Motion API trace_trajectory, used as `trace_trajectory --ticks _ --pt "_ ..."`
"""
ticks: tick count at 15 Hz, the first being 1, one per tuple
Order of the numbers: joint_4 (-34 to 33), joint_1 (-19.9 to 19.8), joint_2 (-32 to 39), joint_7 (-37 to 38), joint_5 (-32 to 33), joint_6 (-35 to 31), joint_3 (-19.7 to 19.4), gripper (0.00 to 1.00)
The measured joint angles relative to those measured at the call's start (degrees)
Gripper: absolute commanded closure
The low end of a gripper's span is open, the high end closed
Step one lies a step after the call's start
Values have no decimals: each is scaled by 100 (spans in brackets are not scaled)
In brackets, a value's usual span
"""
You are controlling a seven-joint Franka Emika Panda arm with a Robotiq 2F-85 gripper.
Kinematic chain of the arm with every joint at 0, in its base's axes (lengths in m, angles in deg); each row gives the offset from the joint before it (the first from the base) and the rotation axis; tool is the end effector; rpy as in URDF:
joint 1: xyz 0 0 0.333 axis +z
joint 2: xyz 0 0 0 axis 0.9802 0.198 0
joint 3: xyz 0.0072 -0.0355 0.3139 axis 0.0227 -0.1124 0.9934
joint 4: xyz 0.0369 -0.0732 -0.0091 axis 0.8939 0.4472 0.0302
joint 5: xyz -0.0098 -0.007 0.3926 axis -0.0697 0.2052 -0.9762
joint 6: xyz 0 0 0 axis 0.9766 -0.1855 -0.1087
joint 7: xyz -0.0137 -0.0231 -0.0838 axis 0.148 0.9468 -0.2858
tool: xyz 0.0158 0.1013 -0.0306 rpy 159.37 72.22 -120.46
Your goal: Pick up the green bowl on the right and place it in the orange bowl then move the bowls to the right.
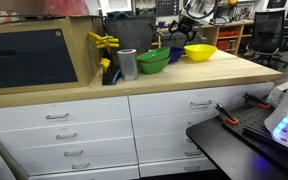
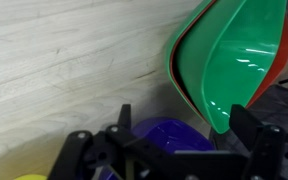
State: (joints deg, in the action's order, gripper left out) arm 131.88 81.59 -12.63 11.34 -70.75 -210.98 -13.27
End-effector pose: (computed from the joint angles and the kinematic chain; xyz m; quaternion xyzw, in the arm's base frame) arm 0.5017 0.0335 0.3815 -0.9366 0.2675 -0.1130 0.1960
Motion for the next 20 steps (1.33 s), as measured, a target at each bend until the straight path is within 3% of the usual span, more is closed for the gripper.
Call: trace_trajectory --ticks 9,20 --pt "311 118 -131 -162 -398 104 -28 0" --pt "449 94 515 -1606 -1675 89 -112 0"
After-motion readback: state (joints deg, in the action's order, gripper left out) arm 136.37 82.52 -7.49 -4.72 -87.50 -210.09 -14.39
